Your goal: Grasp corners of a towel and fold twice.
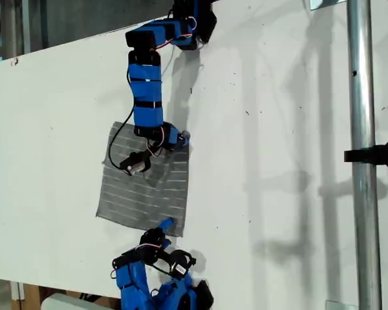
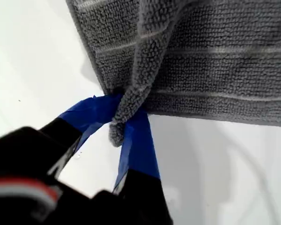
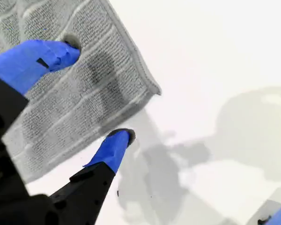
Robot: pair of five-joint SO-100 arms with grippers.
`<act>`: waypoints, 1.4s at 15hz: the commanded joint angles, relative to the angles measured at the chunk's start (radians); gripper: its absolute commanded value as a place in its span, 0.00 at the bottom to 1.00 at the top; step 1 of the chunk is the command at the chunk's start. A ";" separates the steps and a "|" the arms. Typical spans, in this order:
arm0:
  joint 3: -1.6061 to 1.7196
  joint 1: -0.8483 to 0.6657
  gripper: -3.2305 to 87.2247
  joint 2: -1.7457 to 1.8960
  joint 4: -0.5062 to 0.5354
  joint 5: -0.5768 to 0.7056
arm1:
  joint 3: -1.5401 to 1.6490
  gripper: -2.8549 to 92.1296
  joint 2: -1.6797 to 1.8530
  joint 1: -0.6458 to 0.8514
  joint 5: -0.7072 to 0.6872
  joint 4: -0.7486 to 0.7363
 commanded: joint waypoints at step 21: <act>-0.509 0.767 0.00 -0.143 0.086 -0.451 | 0.095 0.03 0.411 -0.348 0.242 0.084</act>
